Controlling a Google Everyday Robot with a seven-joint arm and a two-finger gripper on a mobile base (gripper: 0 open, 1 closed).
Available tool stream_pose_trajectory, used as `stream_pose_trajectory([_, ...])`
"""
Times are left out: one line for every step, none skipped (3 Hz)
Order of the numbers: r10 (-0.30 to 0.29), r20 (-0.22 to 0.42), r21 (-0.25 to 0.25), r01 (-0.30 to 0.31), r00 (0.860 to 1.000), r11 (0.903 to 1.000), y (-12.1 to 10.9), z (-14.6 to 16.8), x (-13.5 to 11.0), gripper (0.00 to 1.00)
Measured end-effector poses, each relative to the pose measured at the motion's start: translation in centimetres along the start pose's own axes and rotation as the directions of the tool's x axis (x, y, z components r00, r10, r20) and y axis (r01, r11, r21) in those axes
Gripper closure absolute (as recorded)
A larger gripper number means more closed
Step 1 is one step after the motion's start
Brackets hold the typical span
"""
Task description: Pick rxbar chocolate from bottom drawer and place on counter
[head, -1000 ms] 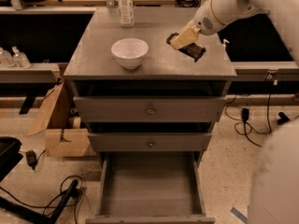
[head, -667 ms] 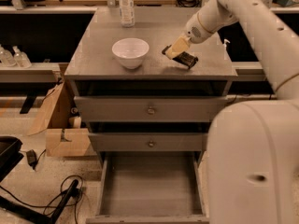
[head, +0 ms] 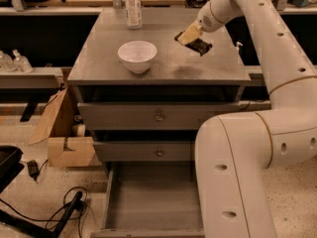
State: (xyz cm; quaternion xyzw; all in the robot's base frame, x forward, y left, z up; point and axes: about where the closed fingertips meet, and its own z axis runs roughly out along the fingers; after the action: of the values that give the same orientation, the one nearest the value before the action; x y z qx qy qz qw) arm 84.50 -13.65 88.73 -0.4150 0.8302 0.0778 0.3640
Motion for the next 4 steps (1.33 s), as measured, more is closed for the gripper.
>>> stream_pose_trajectory([-0.023, 0.088, 0.134, 0.011, 0.996, 0.9910, -2.6, -3.5, -4.0, 1.00])
stream_pose_trajectory([-0.023, 0.093, 0.137, 0.010, 0.995, 0.9905, -2.7, -3.1, -4.1, 0.82])
stream_pose_trajectory([-0.022, 0.091, 0.132, 0.010, 0.996, 0.9912, -2.6, -2.7, -4.1, 0.59])
stream_pose_trajectory([-0.021, 0.086, 0.124, 0.010, 0.996, 0.9922, -2.4, -2.0, -3.9, 0.20])
